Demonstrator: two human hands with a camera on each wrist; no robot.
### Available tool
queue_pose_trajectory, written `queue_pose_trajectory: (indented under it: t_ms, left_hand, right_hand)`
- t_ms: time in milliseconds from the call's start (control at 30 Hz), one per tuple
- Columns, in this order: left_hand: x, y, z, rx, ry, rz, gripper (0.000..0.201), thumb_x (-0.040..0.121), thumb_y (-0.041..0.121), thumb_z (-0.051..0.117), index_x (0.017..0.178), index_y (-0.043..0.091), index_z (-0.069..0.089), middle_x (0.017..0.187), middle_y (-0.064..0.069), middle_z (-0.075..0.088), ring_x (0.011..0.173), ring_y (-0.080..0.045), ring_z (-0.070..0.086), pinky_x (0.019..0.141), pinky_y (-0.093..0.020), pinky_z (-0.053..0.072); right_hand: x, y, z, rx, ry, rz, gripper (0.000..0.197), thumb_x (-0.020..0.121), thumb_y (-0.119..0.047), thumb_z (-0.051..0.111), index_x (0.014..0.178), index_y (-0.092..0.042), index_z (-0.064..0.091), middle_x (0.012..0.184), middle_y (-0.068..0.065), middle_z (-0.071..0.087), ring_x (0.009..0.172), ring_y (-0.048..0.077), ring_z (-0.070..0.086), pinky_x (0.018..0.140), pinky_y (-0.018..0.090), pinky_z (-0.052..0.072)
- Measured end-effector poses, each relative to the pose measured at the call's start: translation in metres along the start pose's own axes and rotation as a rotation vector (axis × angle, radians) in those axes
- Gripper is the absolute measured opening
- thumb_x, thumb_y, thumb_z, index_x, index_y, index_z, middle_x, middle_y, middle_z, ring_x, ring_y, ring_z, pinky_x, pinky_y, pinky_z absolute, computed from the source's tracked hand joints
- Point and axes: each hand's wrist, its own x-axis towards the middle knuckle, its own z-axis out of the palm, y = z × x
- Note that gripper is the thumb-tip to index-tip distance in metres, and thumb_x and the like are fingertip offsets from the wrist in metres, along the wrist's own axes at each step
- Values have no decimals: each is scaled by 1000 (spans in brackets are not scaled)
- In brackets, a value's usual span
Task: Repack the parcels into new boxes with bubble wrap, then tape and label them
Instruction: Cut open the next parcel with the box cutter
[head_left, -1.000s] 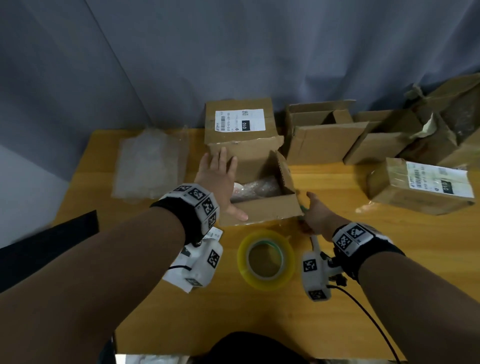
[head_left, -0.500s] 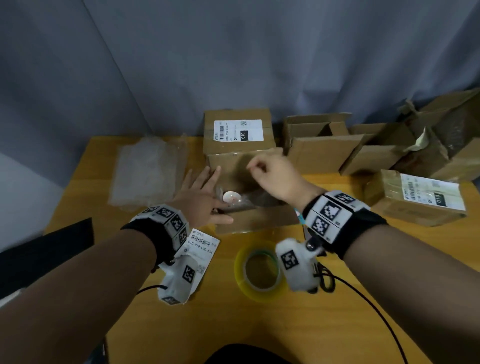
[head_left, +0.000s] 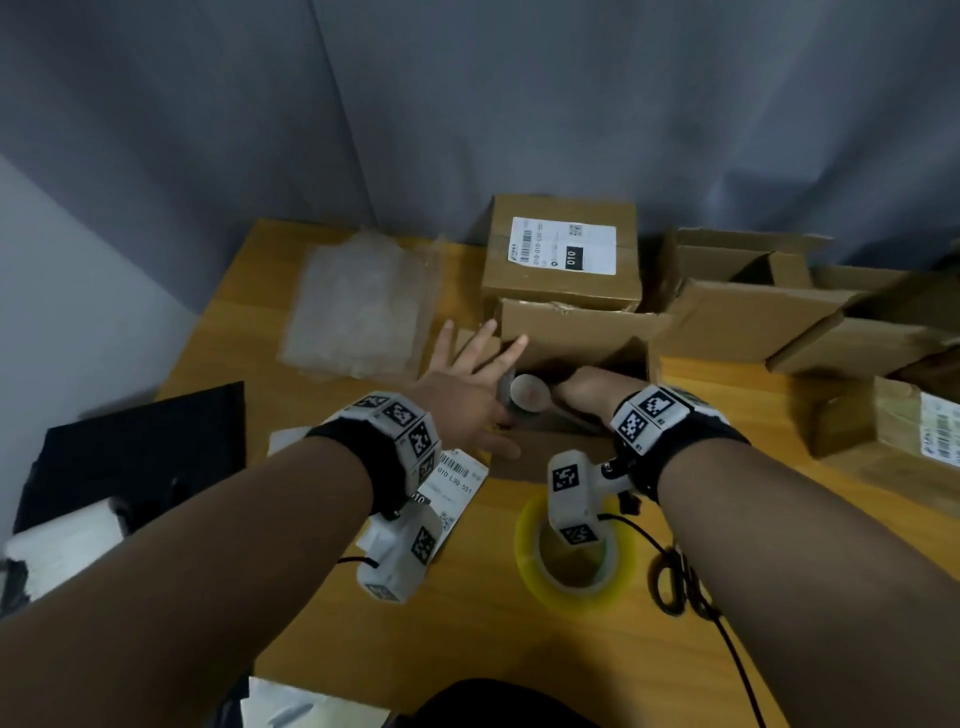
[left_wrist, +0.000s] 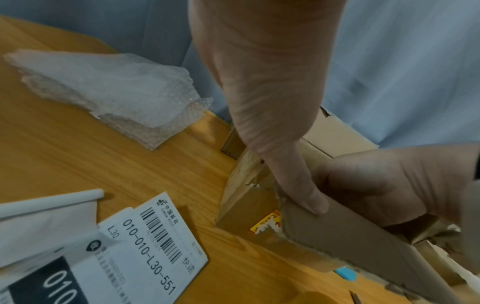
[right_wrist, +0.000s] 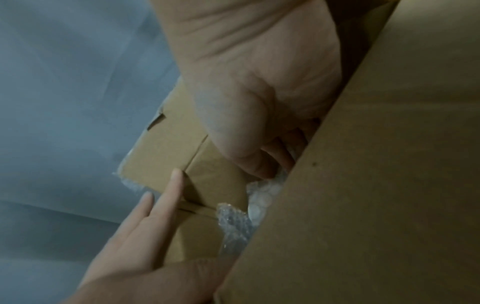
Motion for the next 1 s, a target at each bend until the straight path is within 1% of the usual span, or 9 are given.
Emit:
queue_pose_trajectory:
  t_ms: [133,267,400,500,600,733,867,933,1000]
  left_hand:
    - [4,-1,-4,22,-11,-1,49,84,71,38,115,42,62,155,-1,-27,137,-37,-33,106,-66,-15]
    - [8,-2,-3,46,-24,-6,53,82,74,37,114,40,64,155,0,-28,137,-36,-32,106,-66,-15]
    - [10,-4,-4,38,-41,-11,57,82,75,37,118,40,62,155,1,-28,138,-36,-32,107,-66,-13]
    - [9,-4,-5,27,-38,-5,56,82,74,37,118,39,62,155,0,-28,137,-35,-32,107,-66,-13]
    - [9,-3,-7,-4,-41,-8,52,83,72,37,119,42,61,155,0,-27,138,-35,-32,107,-65,-17]
    - [11,-6,-5,-100,-12,-5,52,82,72,40,120,43,61,156,4,-24,138,-30,-32,105,-56,-24]
    - [11,-10,-11,-181,55,-13,53,81,68,48,124,38,58,159,7,-3,143,-25,-21,110,-57,-18]
    - [10,-12,-16,-284,197,-39,41,84,58,55,115,34,65,156,8,21,145,-21,-1,114,-54,-10]
    - [9,-15,-22,-381,338,-73,27,87,47,58,103,28,71,143,8,45,140,-18,22,116,-49,6]
  right_hand:
    - [-3,1,-3,-168,-4,-23,27,98,-24,48,114,-9,62,116,14,60,108,30,55,102,40,40]
    - [-4,4,-4,-330,-46,-42,28,99,-25,43,114,-9,61,118,12,60,102,26,55,94,35,40]
    - [-1,10,-5,-377,-53,-62,29,99,-26,45,115,-10,62,116,11,61,97,25,56,89,34,42]
    - [-1,12,-8,-346,-41,-77,25,98,-23,48,113,-9,63,113,11,62,98,25,58,91,35,45]
    - [-4,13,-17,-230,33,-134,21,95,-18,53,107,-6,66,107,12,65,95,25,60,86,35,49]
    - [-19,10,-39,-227,187,-241,25,95,-25,55,106,-6,65,103,10,65,95,25,60,76,32,45]
    - [-41,9,-59,-233,291,-312,25,96,-28,53,100,-8,66,99,8,64,95,25,59,76,30,45]
    - [-53,13,-68,-162,293,-345,22,96,-24,51,92,-9,66,90,6,64,88,22,59,72,29,43]
    - [-65,18,-73,-15,280,-380,22,97,-21,47,93,-10,66,84,4,62,80,17,57,68,27,41]
